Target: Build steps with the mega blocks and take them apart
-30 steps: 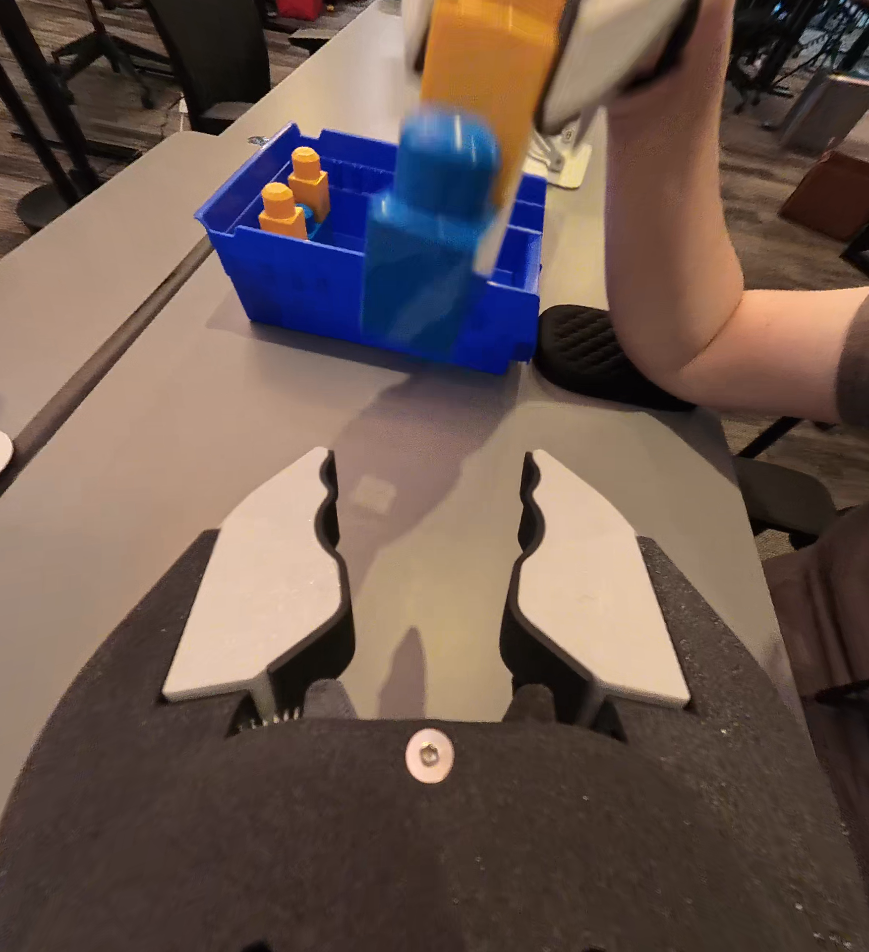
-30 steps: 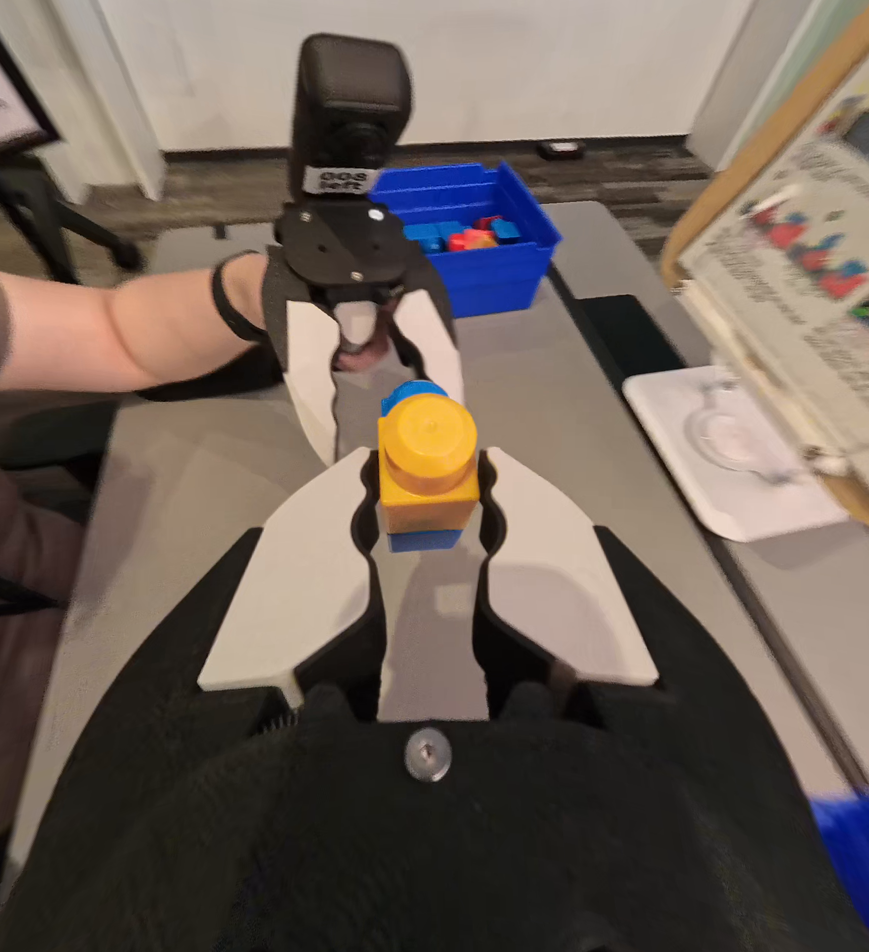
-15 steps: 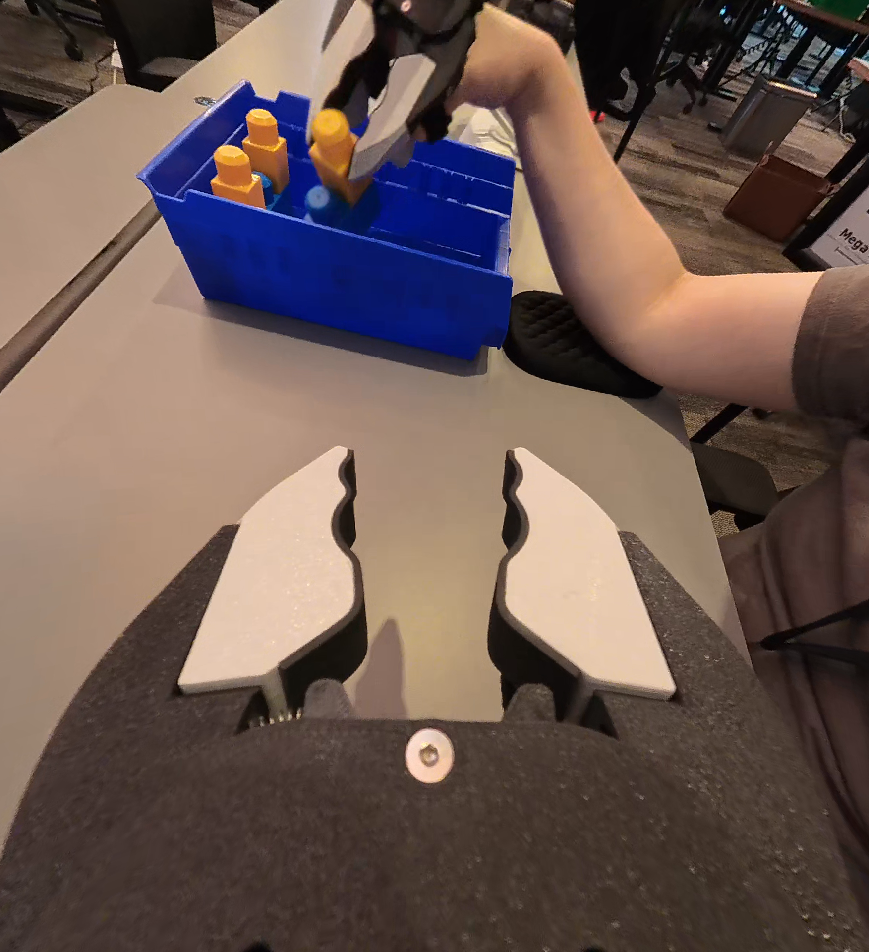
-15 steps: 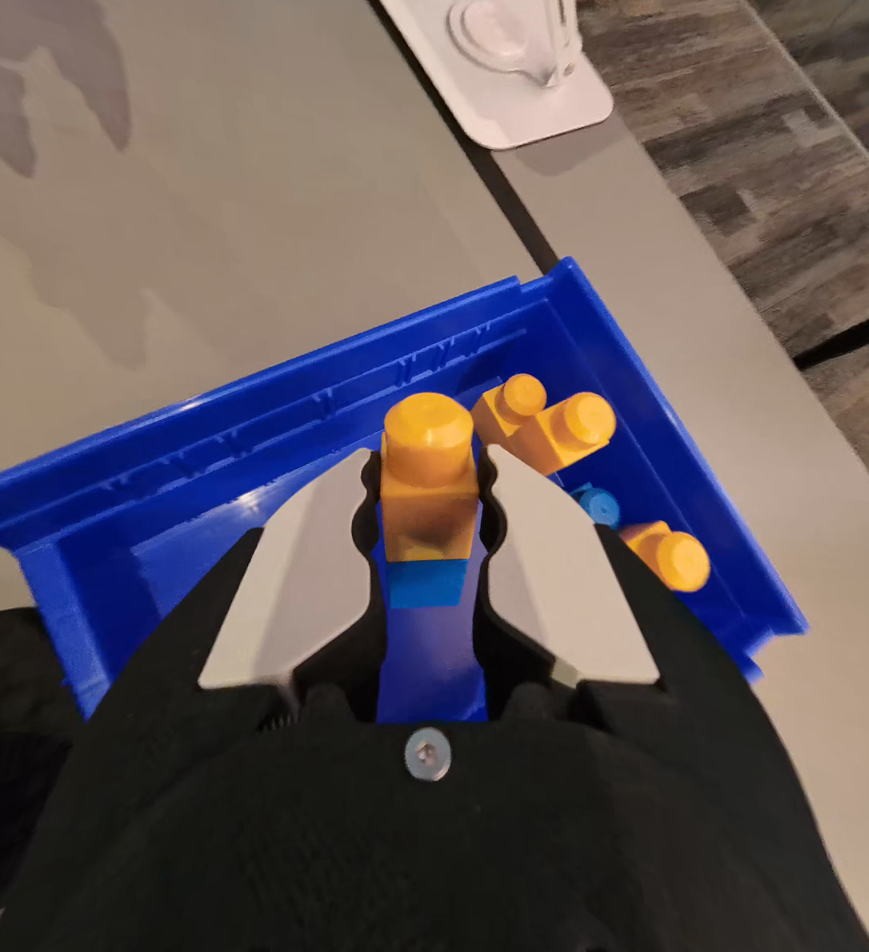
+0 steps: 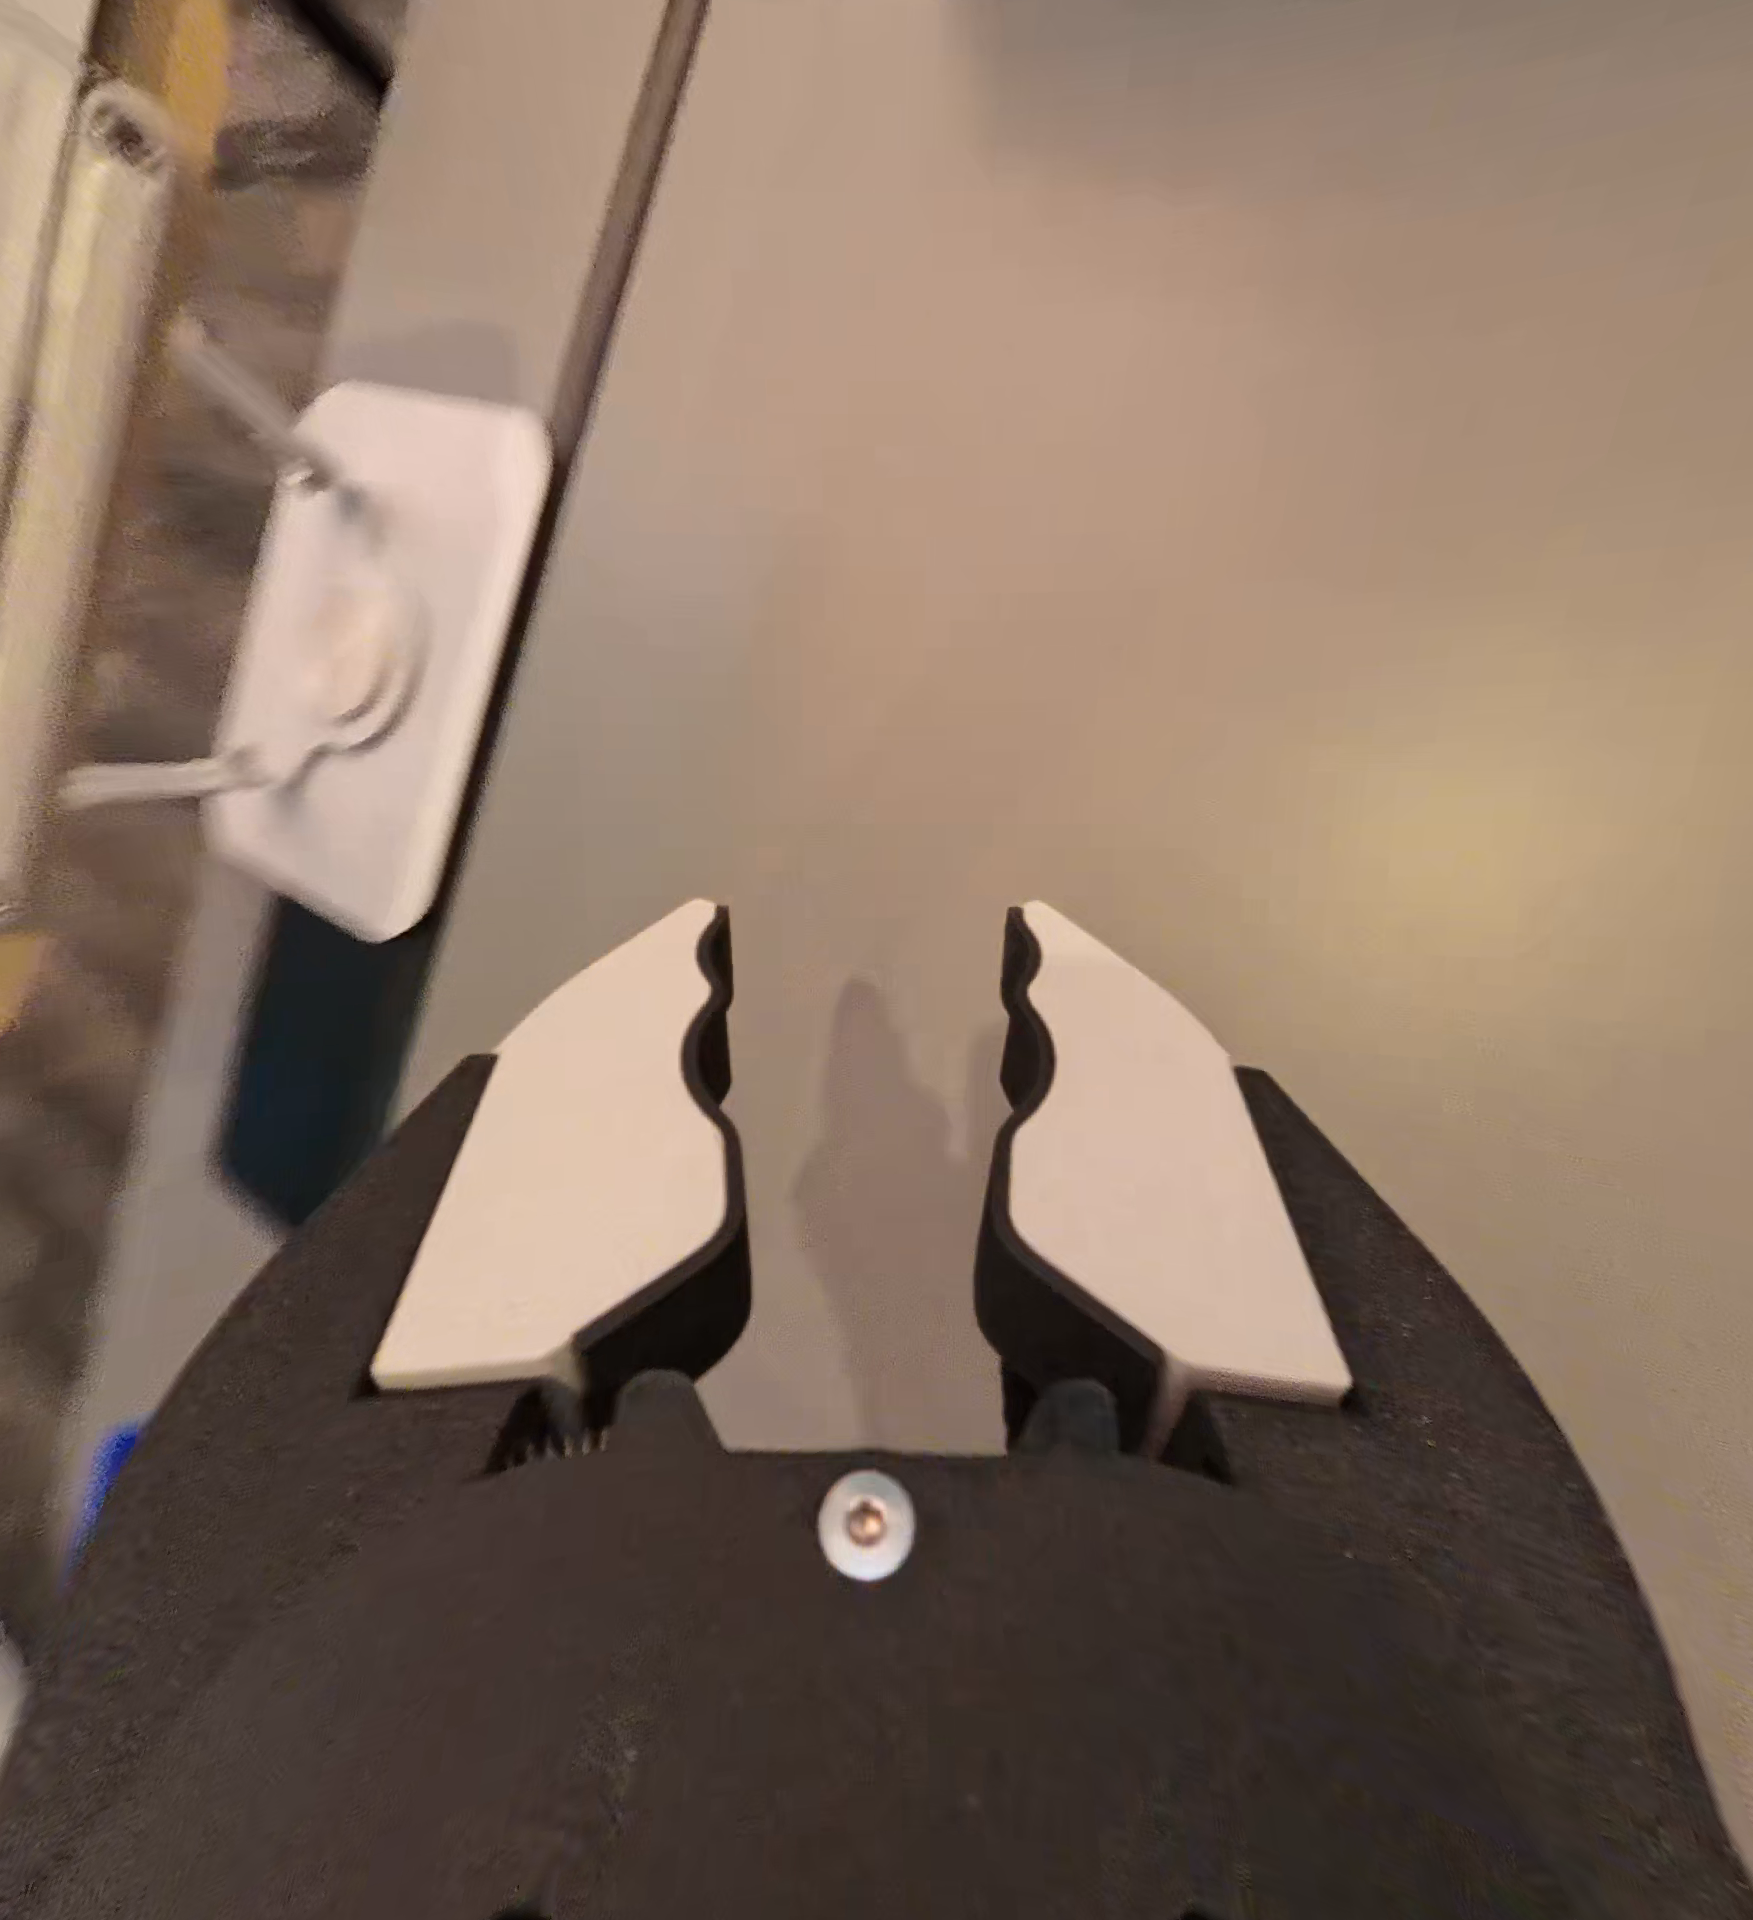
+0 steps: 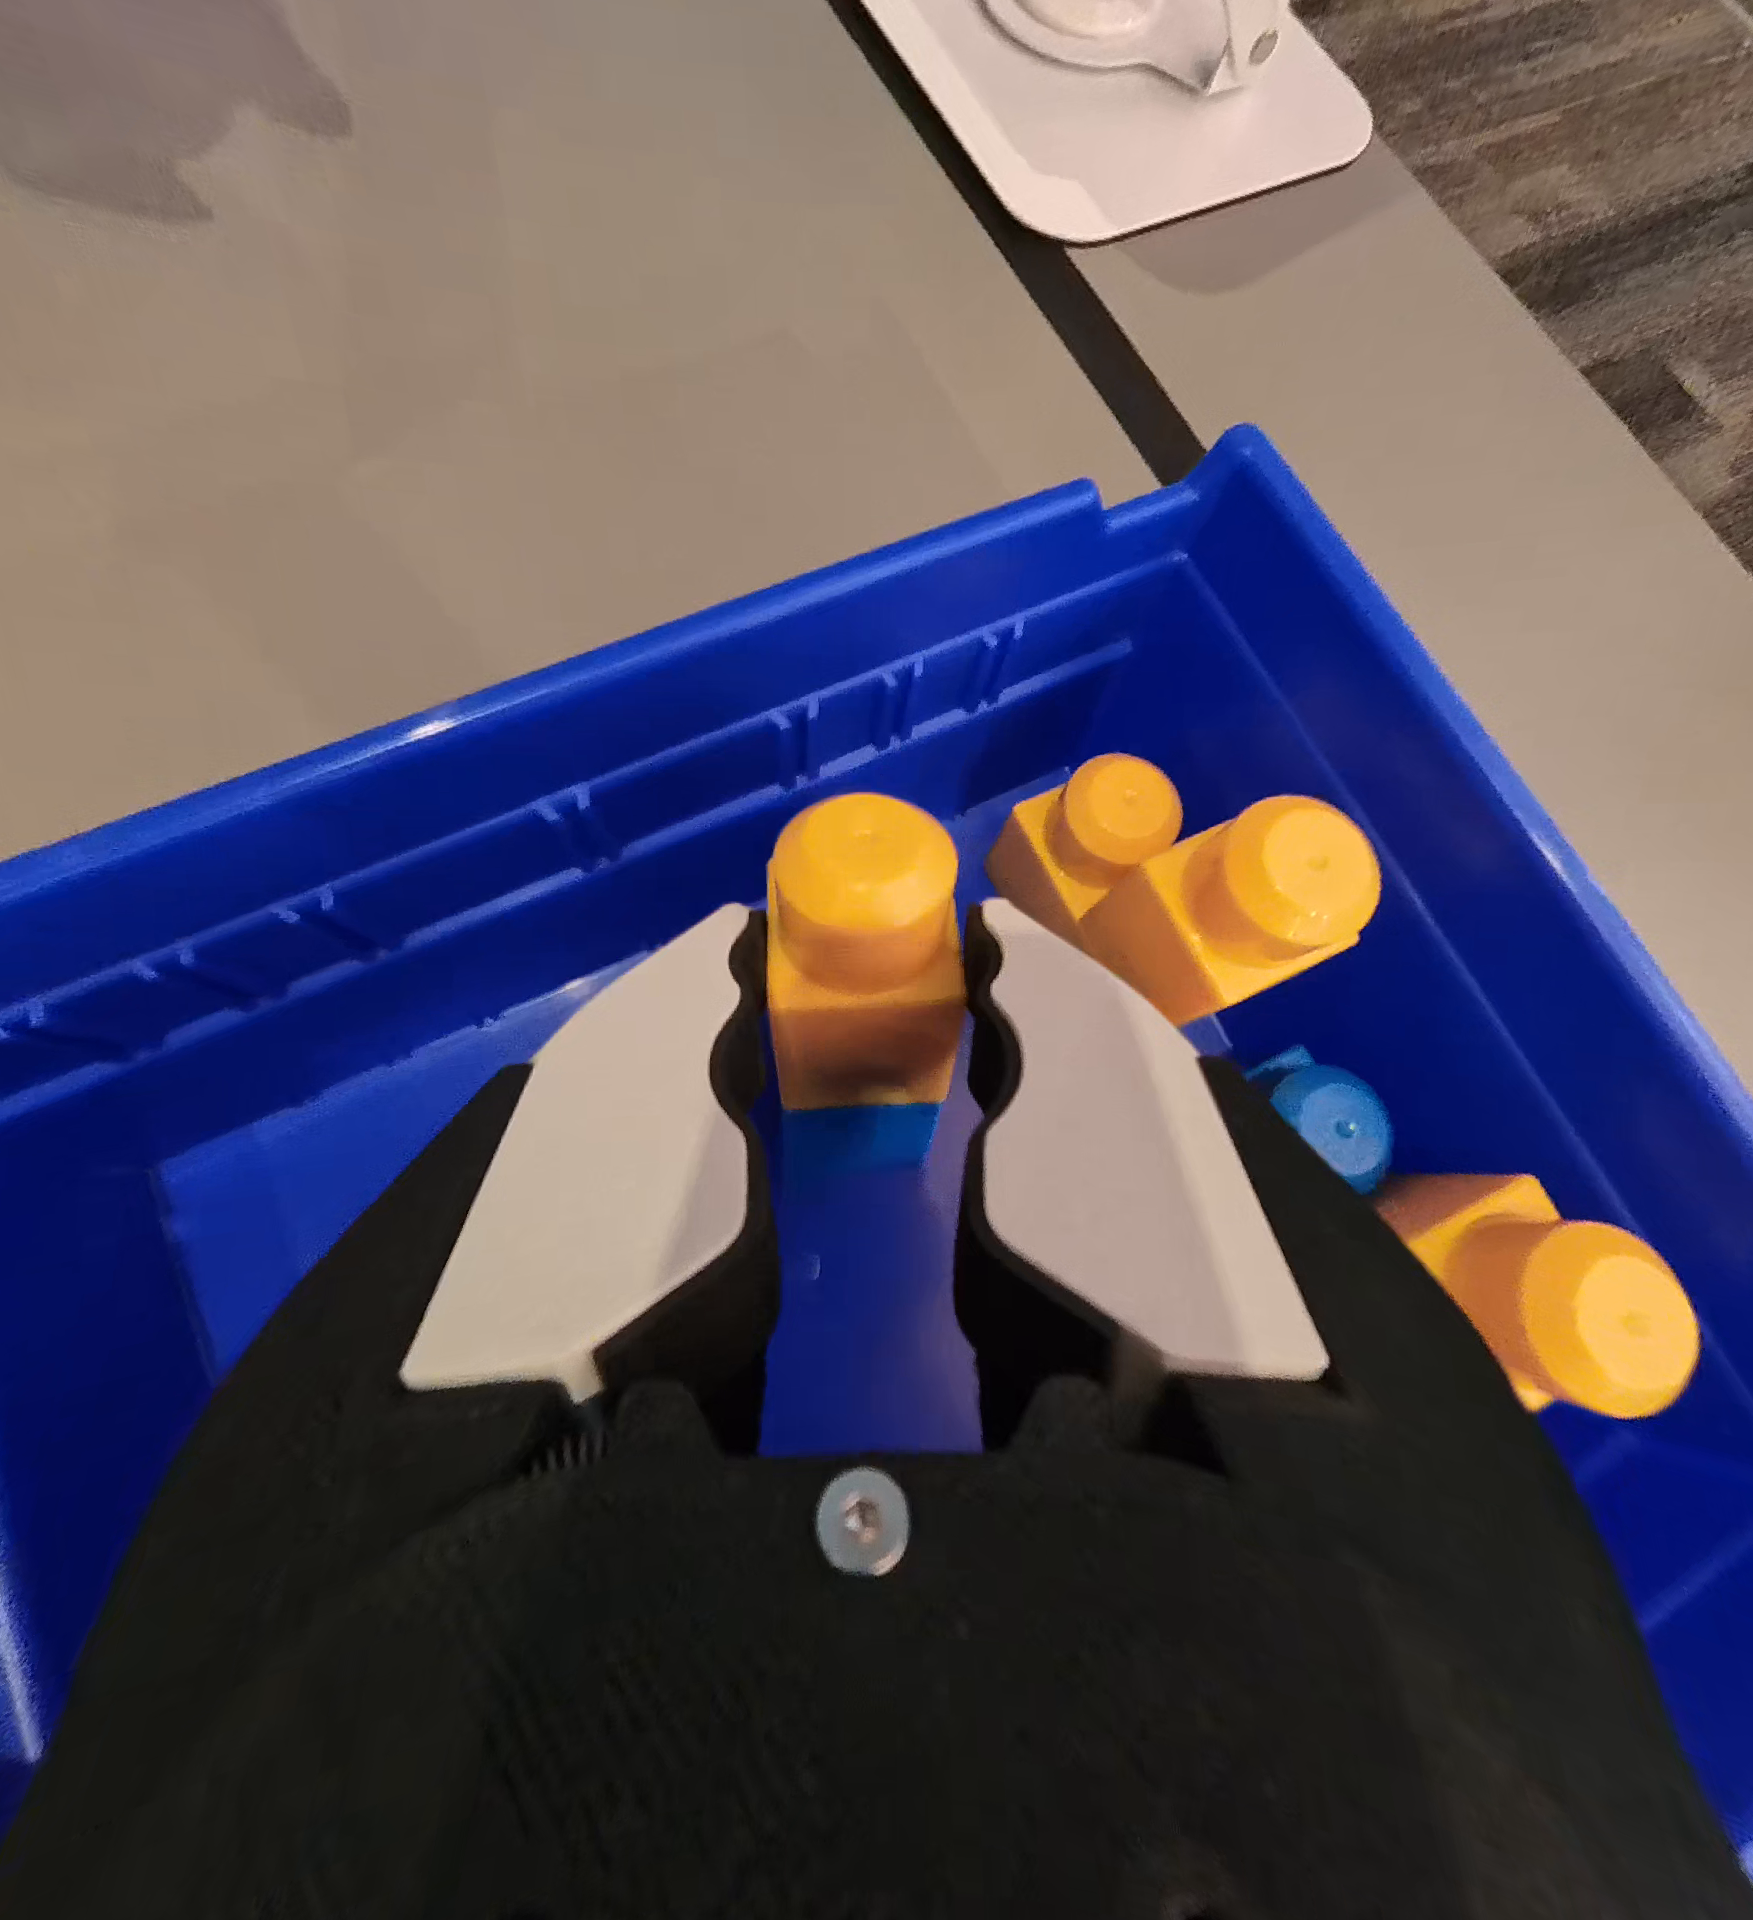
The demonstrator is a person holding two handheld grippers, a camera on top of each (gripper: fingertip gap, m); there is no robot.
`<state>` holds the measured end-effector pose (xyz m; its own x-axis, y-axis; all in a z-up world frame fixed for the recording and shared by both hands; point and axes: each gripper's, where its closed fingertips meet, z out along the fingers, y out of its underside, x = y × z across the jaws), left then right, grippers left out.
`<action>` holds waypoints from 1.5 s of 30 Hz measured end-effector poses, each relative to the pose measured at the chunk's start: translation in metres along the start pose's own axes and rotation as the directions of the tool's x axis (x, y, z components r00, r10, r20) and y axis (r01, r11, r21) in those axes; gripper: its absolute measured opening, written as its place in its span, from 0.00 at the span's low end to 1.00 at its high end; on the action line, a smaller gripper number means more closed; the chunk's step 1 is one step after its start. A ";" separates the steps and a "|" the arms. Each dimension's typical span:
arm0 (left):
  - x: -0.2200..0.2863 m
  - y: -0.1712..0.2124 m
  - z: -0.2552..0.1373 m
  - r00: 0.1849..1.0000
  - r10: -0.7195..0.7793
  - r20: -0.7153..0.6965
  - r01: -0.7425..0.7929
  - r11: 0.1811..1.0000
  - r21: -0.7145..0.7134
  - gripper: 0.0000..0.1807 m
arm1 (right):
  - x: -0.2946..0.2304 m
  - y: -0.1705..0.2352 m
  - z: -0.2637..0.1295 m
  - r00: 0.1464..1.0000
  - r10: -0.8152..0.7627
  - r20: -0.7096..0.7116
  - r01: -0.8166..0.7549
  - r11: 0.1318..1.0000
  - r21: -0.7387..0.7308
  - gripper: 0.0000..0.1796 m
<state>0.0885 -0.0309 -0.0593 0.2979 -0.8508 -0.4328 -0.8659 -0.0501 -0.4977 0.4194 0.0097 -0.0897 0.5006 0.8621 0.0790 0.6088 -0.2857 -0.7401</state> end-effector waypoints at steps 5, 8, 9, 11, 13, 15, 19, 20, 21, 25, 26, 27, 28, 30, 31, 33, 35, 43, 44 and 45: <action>-0.027 0.027 0.002 0.970 0.117 0.211 -0.074 0.977 -0.200 0.31 | 0.006 0.021 0.001 0.999 0.017 -0.041 -0.022 0.994 -0.107 0.21; -0.037 0.028 0.000 0.950 0.154 0.271 -0.091 0.969 -0.230 0.30 | 0.007 0.021 0.000 0.999 0.021 -0.047 -0.026 0.994 -0.105 0.21; -0.038 0.030 -0.001 0.947 0.163 0.278 -0.095 0.966 -0.240 0.30 | 0.008 0.021 0.000 0.998 0.021 -0.054 -0.026 0.994 -0.106 0.21; -0.042 0.033 -0.004 0.937 0.179 0.300 -0.099 0.959 -0.264 0.30 | 0.012 0.022 -0.002 0.997 0.012 -0.082 -0.022 0.994 -0.111 0.21; -0.042 0.035 -0.004 0.934 0.189 0.302 -0.103 0.955 -0.278 0.30 | 0.015 0.024 -0.003 0.994 0.008 -0.106 -0.021 0.992 -0.124 0.21; -0.041 0.034 -0.004 0.938 0.183 0.295 -0.102 0.957 -0.272 0.30 | 0.016 0.028 -0.004 0.993 0.007 -0.120 -0.024 0.989 -0.143 0.22; -0.040 0.034 -0.003 0.935 0.192 0.296 -0.109 0.955 -0.277 0.30 | 0.019 0.033 -0.006 0.989 -0.006 -0.148 -0.022 0.982 -0.187 0.24; -0.039 0.034 -0.002 0.937 0.193 0.289 -0.111 0.954 -0.277 0.30 | 0.020 0.035 -0.006 0.988 -0.008 -0.157 -0.025 0.978 -0.207 0.25; -0.037 0.034 -0.001 0.940 0.192 0.282 -0.113 0.955 -0.275 0.30 | 0.020 0.037 -0.007 0.987 -0.010 -0.160 -0.026 0.975 -0.221 0.26; -0.035 0.033 0.000 0.943 0.191 0.274 -0.115 0.956 -0.268 0.30 | 0.021 0.041 -0.008 0.985 -0.008 -0.172 -0.035 0.969 -0.244 0.26; -0.036 0.032 0.000 0.943 0.188 0.274 -0.114 0.957 -0.265 0.30 | 0.020 0.042 -0.008 0.985 -0.008 -0.175 -0.036 0.967 -0.252 0.26; -0.036 0.032 -0.001 0.945 0.182 0.272 -0.111 0.960 -0.258 0.29 | 0.021 0.043 -0.009 0.984 -0.010 -0.178 -0.038 0.965 -0.261 0.26; -0.035 0.031 -0.001 0.947 0.174 0.268 -0.106 0.962 -0.250 0.29 | 0.021 0.043 -0.009 0.983 -0.011 -0.182 -0.039 0.962 -0.271 0.26; -0.036 0.031 -0.001 0.950 0.164 0.266 -0.099 0.965 -0.241 0.29 | 0.021 0.045 -0.011 0.982 -0.003 -0.187 -0.052 0.955 -0.292 0.25; -0.036 0.031 0.000 0.950 0.162 0.265 -0.098 0.965 -0.241 0.29 | 0.021 0.047 -0.013 0.982 0.003 -0.191 -0.062 0.950 -0.305 0.25; -0.036 0.032 0.001 0.951 0.163 0.262 -0.097 0.964 -0.246 0.30 | 0.020 0.050 -0.015 0.981 0.016 -0.195 -0.080 0.942 -0.326 0.25; -0.035 0.033 0.002 0.952 0.163 0.259 -0.098 0.964 -0.248 0.30 | 0.017 0.054 -0.018 0.980 0.049 -0.194 -0.116 0.930 -0.349 0.25; -0.032 0.032 0.003 0.956 0.162 0.245 -0.100 0.964 -0.245 0.29 | 0.004 0.059 -0.002 0.975 0.184 -0.126 -0.219 0.898 -0.382 0.21; -0.032 0.032 0.003 0.955 0.162 0.247 -0.101 0.964 -0.246 0.29 | 0.005 0.059 -0.001 0.971 0.198 -0.133 -0.234 0.893 -0.385 0.21; -0.032 0.032 0.003 0.956 0.162 0.246 -0.100 0.965 -0.244 0.29 | 0.007 0.059 0.000 0.968 0.202 -0.148 -0.245 0.889 -0.387 0.21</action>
